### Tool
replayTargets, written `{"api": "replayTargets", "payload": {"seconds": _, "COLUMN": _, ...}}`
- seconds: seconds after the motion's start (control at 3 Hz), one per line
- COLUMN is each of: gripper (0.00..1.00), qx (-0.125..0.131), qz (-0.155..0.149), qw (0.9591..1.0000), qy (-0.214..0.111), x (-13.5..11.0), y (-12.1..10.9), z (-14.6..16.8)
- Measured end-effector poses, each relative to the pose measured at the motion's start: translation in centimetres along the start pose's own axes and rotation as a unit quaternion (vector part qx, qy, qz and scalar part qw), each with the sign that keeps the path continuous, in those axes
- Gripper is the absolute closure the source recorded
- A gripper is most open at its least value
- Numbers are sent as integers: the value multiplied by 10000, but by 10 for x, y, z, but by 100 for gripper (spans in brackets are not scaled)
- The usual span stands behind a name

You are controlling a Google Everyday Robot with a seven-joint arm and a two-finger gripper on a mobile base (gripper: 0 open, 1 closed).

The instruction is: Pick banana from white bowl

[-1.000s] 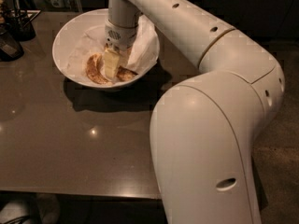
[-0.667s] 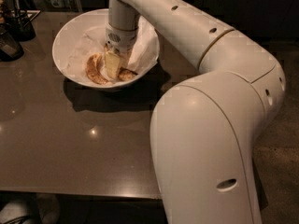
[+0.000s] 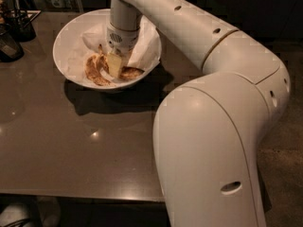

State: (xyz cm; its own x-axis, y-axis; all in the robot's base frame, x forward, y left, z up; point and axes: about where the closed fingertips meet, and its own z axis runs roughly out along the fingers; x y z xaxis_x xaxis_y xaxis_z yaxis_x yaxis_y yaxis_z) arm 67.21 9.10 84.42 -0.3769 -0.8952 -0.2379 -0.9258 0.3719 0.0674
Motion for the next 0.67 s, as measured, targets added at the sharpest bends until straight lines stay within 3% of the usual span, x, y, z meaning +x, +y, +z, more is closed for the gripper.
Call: {"api": "replayTargets", "payload": {"seconds": 0.67, "gripper": 100, "qx": 279, "qz": -235, "qw": 9982, "qy": -479, "x": 10, "y": 8, "z": -56}}
